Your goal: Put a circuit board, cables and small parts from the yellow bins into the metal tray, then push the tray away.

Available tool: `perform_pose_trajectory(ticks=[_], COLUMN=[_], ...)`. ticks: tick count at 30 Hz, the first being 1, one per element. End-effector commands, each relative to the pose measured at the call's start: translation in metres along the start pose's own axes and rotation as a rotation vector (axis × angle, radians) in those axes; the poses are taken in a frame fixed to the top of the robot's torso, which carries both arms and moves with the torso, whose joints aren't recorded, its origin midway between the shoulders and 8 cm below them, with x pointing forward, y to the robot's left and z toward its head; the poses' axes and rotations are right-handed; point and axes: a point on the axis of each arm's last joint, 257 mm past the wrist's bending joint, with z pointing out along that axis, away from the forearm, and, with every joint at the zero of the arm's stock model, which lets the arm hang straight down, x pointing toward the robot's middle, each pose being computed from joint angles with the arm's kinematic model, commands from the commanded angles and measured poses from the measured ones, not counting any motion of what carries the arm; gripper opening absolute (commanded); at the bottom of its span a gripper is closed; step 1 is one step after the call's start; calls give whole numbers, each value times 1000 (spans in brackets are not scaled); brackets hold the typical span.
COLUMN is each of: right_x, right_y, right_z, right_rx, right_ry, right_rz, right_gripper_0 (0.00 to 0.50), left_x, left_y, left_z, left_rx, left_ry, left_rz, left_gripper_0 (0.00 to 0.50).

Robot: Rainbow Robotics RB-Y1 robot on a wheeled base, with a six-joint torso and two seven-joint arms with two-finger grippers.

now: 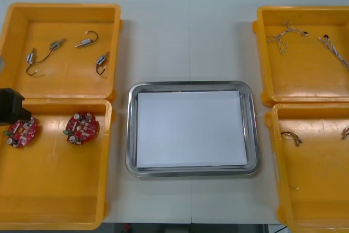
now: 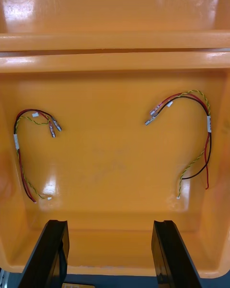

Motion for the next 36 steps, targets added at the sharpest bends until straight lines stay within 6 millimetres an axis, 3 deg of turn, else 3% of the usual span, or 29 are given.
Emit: perform_pose_trajectory(ticks=[1,36], right_x=[-3,-3], right_y=[-15,-15], right_z=[-15,-15], right_rx=[45,45], right_ry=[-16,-16], right_rz=[41,41], right_gripper_0=[500,500], left_x=[-19,-19], left_y=[13,13], left_z=[-19,-19], left_rx=[-43,-43], left_ry=[-54,-54], left_rz=[84,84], left_gripper_0=[500,500])
